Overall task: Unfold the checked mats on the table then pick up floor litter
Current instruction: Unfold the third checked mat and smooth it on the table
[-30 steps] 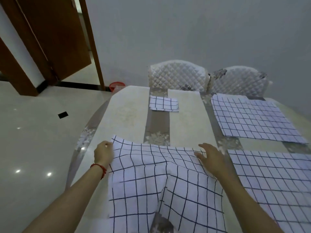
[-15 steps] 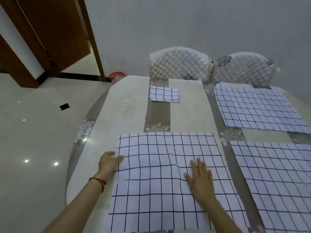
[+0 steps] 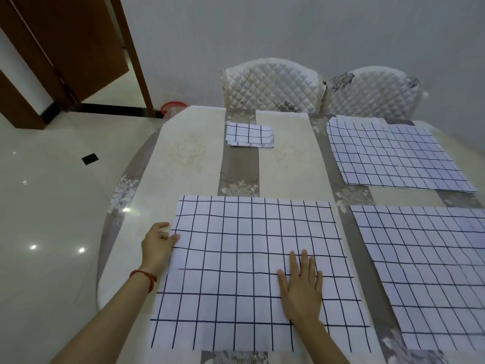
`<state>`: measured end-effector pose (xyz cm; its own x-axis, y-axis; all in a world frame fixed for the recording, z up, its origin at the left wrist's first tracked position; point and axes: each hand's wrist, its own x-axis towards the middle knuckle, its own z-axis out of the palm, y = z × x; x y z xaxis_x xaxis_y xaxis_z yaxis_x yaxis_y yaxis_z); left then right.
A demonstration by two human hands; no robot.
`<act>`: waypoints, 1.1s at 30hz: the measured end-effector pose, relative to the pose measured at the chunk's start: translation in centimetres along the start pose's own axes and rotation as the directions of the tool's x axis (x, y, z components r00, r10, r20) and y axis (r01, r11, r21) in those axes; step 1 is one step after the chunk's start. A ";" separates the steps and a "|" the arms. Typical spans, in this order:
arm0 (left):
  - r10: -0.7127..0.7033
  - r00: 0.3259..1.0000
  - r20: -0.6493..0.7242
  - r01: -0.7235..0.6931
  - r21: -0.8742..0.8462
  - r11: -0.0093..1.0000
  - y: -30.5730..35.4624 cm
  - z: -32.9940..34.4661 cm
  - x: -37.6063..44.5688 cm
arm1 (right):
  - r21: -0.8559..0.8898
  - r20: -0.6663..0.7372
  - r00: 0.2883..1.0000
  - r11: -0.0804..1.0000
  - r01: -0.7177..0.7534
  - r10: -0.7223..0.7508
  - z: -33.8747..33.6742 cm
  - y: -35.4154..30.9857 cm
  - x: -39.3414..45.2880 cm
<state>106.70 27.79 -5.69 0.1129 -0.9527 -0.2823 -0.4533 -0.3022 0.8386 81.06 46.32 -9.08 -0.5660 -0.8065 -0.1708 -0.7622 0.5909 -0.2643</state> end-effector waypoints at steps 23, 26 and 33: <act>0.025 0.987 -0.159 -0.026 -0.004 1.000 -2.9 -0.4 -3.9 | -0.028 0.004 1.000 1.000 0.001 0.000 0.3 -0.1 -3.3; 0.004 0.985 -0.170 -0.007 -0.014 1.000 -3.0 -0.5 -4.0 | -0.029 0.003 1.000 1.000 0.005 -0.005 0.3 -0.2 -3.4; -0.057 0.980 -0.192 0.055 -0.018 0.998 -3.3 -0.7 -4.3 | -0.028 0.002 1.000 1.000 0.006 -0.006 0.3 -0.2 -3.5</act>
<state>108.27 32.81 -6.91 0.3063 -0.9224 -0.2354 -0.4307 -0.3548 0.8298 83.25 49.01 -8.77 -0.5605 -0.8103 -0.1708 -0.7745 0.5860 -0.2383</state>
